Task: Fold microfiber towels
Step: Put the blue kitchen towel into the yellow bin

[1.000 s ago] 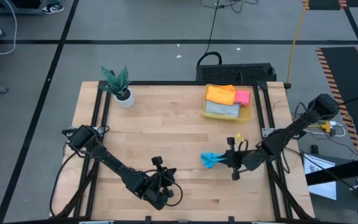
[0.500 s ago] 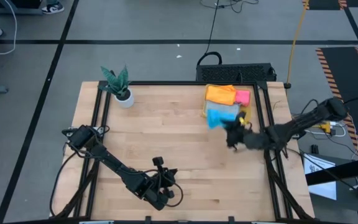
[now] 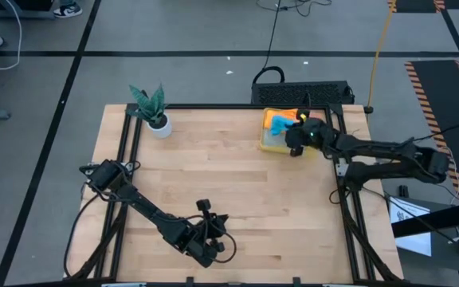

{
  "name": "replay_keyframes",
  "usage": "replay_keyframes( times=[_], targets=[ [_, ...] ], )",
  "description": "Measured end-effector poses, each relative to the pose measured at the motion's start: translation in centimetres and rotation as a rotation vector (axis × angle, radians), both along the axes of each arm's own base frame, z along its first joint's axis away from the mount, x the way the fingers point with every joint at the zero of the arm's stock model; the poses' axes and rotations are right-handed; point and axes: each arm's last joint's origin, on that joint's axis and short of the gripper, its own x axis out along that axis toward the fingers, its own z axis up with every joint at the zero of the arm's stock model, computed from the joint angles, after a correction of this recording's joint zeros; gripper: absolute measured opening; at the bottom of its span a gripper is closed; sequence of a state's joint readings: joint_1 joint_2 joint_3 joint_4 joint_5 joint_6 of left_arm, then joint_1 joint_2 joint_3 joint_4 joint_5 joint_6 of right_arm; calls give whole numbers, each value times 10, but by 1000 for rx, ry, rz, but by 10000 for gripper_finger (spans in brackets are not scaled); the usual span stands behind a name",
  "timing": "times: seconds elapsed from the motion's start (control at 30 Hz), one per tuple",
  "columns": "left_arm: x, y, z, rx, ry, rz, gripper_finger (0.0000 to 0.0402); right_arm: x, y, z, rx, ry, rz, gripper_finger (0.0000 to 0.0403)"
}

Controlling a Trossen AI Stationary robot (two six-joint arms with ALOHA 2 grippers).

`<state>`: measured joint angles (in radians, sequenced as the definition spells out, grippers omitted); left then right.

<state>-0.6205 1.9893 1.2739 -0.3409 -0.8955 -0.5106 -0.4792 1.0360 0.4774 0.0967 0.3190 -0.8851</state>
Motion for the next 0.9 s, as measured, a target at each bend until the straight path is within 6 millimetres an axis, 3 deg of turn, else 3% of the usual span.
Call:
replay_keyframes(
  times=[0.13, 0.53, 0.9],
  targets=[
    [0, 0, 0, 2, 1, -2, 26, 2, -7, -10, 147, -41, 77, 13],
    [0, 0, 0, -2, 2, -4, 26, 8, -5, -22, 293, -53, 151, 19],
    [0, 0, 0, -3, 2, -4, 26, 5, -4, -26, 403, -75, 67, 117]
  ],
)
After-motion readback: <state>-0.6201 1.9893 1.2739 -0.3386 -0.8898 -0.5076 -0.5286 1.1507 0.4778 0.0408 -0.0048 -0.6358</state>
